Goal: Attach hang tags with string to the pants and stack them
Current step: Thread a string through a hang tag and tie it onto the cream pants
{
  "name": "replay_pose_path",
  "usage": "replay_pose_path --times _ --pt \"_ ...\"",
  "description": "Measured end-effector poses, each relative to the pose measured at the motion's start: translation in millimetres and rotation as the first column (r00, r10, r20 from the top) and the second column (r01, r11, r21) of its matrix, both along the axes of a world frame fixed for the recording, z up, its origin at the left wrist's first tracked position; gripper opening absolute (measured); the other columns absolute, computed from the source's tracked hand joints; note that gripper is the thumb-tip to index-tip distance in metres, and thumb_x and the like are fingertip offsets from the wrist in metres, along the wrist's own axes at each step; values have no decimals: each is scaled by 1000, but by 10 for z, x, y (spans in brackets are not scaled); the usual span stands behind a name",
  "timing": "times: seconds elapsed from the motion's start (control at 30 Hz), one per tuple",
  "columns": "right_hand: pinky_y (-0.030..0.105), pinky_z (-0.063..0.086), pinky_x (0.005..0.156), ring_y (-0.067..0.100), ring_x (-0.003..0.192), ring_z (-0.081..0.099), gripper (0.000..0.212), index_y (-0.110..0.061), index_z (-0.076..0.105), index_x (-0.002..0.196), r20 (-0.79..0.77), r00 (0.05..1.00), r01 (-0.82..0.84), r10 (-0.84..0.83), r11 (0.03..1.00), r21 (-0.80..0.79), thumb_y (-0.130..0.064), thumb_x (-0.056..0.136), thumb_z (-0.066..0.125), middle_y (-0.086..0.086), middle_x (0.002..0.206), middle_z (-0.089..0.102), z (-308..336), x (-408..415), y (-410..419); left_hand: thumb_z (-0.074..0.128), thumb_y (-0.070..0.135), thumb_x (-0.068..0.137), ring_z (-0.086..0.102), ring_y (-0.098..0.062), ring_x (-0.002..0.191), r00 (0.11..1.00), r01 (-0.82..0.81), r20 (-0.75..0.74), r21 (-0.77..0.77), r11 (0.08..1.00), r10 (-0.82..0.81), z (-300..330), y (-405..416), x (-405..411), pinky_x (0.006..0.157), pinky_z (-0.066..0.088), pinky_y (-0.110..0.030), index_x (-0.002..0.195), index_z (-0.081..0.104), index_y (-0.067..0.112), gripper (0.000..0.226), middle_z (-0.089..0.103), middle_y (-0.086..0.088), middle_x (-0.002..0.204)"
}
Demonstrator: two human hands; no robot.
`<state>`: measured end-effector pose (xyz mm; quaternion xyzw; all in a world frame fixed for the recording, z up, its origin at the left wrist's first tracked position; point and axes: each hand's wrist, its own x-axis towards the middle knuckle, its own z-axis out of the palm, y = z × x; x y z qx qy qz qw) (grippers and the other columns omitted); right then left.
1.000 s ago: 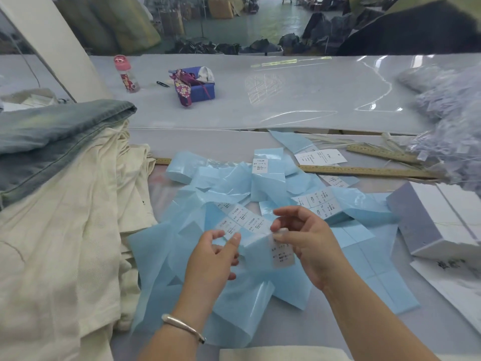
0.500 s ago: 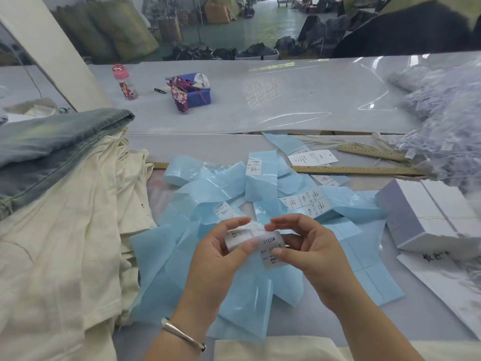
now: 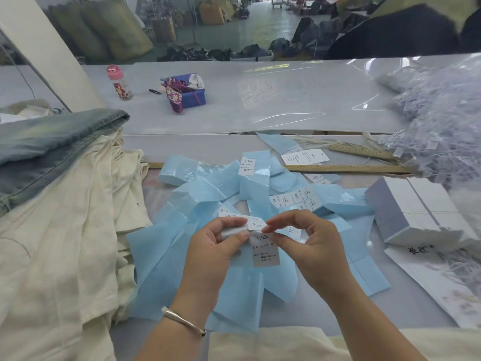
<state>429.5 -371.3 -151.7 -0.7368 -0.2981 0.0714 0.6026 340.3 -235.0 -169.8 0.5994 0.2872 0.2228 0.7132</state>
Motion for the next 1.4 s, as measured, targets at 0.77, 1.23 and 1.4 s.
replay_pose_path --times 0.77,1.23,1.4 --pt "38 43 95 26 99 66 42 -13 64 111 -559 821 83 114 946 314 -28 72 63 15 103 72 340 -132 -1691 61 71 64 26 21 122 922 373 -320 574 729 -220 471 -1383 -144 95 24 -4 85 68 53 28 42 38 123" --pt "27 45 86 14 99 58 24 -22 62 104 39 965 245 -258 843 -478 -7 85 61 -7 102 64 -377 706 -2892 77 15 81 60 -4 97 939 107 -343 380 919 33 191 -2717 187 84 40 -25 71 69 17 13 67 9 110" --pt "32 43 93 22 115 50 35 -15 53 120 172 984 167 -49 597 -785 -29 89 60 3 125 55 -680 1099 -2542 74 16 83 65 -16 85 934 -1 -343 263 965 94 272 -2840 213 88 53 -46 73 70 25 14 74 2 83"
